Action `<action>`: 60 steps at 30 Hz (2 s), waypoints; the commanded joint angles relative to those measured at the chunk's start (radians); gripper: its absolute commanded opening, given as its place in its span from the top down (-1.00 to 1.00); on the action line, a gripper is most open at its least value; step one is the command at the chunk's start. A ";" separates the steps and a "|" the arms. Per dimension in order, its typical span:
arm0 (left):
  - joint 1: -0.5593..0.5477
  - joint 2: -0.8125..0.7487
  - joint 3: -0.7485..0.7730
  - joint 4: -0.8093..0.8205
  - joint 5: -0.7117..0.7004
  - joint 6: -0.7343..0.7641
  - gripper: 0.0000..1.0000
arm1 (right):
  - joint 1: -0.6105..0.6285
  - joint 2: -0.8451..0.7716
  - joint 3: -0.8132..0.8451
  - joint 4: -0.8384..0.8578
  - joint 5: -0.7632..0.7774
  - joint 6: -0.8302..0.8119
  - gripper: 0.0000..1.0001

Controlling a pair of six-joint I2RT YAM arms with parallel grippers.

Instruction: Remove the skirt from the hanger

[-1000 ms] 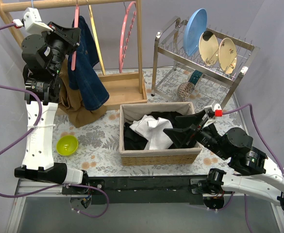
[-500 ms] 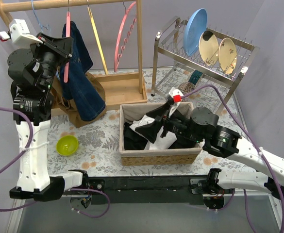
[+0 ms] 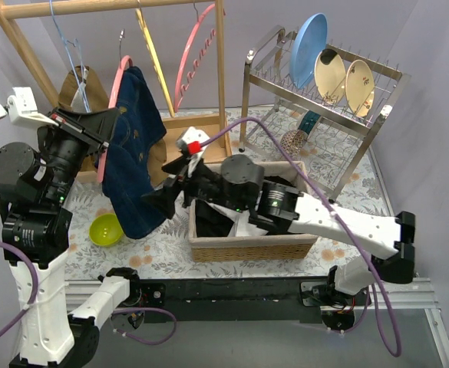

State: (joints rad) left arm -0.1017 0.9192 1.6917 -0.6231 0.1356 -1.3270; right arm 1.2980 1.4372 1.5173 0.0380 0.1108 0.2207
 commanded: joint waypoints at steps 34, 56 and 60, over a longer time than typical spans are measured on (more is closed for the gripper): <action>-0.001 -0.043 0.037 0.028 -0.244 0.195 1.00 | 0.084 -0.527 -0.172 0.166 -0.054 -0.201 0.97; -0.001 -0.060 -0.004 -0.009 -0.360 0.259 1.00 | 0.084 -0.471 0.047 0.428 0.179 -0.478 0.97; -0.001 -0.066 0.002 -0.023 -0.370 0.270 1.00 | 0.084 -0.428 0.090 0.450 0.110 -0.494 0.97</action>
State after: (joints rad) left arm -0.1154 0.8627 1.6783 -0.6968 -0.0891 -1.1305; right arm 1.3758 1.0214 1.4944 0.2455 0.2714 -0.2283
